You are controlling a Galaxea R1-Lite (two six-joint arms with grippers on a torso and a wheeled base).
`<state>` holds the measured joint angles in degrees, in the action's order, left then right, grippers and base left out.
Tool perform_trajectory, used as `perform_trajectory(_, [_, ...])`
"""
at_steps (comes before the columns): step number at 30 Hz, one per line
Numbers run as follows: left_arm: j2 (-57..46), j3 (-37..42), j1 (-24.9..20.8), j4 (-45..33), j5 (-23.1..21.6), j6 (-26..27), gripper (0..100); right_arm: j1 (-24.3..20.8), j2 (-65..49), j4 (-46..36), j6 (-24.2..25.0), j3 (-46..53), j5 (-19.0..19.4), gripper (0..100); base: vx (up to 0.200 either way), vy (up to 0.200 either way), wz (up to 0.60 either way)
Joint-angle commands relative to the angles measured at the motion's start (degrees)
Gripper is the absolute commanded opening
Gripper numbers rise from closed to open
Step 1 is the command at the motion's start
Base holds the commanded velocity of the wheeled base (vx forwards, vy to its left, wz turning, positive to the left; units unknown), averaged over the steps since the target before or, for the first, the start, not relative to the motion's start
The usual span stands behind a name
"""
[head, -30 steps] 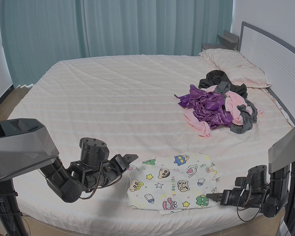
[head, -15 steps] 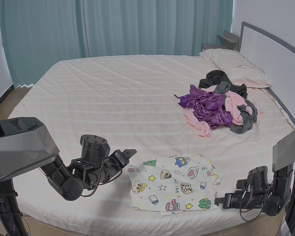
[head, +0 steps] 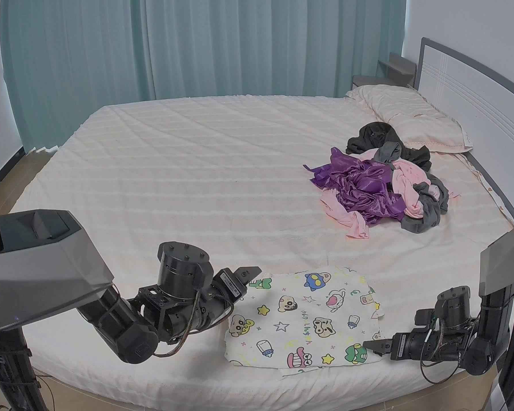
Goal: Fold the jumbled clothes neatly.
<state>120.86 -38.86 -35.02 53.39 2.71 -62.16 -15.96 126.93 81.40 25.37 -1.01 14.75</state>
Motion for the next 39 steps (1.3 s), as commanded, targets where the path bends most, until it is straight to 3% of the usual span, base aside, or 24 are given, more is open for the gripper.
perform_trajectory(1, [0.08, 1.42, -2.51, -0.05, 0.02, -1.12, 100, 0.49, 0.6, 0.08, 0.21, 0.4, 0.1, 100, 0.0, 0.0, 0.0])
perform_trajectory(7, [0.17, 1.95, -3.65, -0.48, -0.42, -2.88, 100, 1.72, 1.74, 2.71, 0.3, 0.22, 0.1, 100, 0.0, 0.0, 0.0])
perform_trajectory(18, [5.09, 2.04, -4.7, -1.98, -0.25, -0.24, 100, 1.72, 2.8, 5.97, 0.38, 0.57, -0.07, 100, 0.0, 0.0, 0.0])
perform_trajectory(21, [6.41, 1.86, -4.7, -1.98, 0.28, 1.43, 100, 1.72, 2.53, 6.05, 0.38, 0.57, -0.07, 100, 0.0, 0.0, 0.0])
perform_trajectory(23, [7.81, 0.46, -4.7, -1.72, 3.89, 2.57, 100, 2.6, 1.92, 7.9, 0.3, 0.57, -0.07, 100, 0.0, 0.0, 0.0])
perform_trajectory(28, [7.46, 0.28, -4.62, -0.75, 4.59, 2.57, 100, 2.86, 1.13, 7.99, 0.3, -0.66, -0.07, 100, 0.0, 0.0, 0.0])
perform_trajectory(36, [3.07, 3.36, -4.26, 3.82, 4.76, 2.22, 100, 3.65, -0.01, 6.58, 0.91, -10.68, -0.07, 100, 0.0, 0.0, 0.0])
perform_trajectory(39, [2.72, 4.15, -4.35, 3.91, 4.76, 2.48, 100, 4.88, 0.95, 0.87, 0.82, -18.59, -0.16, 100, 0.0, 0.0, 0.0])
